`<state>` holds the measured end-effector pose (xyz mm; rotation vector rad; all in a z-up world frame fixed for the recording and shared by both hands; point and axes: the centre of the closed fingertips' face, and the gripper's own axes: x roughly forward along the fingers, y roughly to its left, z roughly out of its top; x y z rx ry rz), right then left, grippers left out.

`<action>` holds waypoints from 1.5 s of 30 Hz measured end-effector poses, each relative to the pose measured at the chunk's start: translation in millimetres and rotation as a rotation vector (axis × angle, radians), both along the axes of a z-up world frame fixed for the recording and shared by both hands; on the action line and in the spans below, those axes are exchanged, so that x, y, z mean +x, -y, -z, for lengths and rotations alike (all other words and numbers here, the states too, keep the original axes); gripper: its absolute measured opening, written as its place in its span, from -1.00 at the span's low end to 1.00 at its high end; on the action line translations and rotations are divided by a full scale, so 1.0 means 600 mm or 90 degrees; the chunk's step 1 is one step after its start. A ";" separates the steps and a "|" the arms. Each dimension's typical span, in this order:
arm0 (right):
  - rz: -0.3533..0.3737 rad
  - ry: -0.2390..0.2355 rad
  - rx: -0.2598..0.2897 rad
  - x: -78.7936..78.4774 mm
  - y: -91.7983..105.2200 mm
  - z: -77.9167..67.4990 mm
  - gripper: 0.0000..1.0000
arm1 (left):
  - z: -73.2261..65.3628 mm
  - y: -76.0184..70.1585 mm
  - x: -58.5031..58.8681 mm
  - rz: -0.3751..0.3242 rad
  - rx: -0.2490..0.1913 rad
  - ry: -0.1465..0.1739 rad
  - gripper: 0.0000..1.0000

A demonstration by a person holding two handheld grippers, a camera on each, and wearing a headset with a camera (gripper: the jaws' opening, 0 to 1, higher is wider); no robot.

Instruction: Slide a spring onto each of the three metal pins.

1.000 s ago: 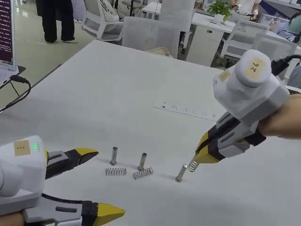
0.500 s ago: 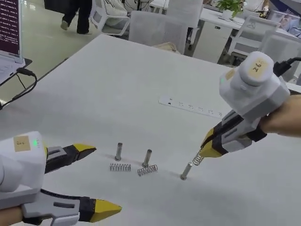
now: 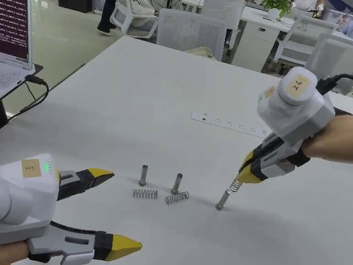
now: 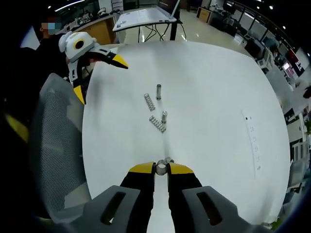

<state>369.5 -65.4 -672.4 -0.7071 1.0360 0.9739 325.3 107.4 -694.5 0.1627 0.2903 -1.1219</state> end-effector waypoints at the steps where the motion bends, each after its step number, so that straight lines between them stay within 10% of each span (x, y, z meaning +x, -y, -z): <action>1: 0.002 0.003 -0.001 0.003 0.001 0.003 -0.86 | 0.001 -0.001 0.000 0.000 0.000 -0.001 0.56; 45: 0.017 -0.030 -0.012 0.031 0.016 0.066 -0.86 | 0.009 0.003 0.003 0.002 0.006 -0.018 0.52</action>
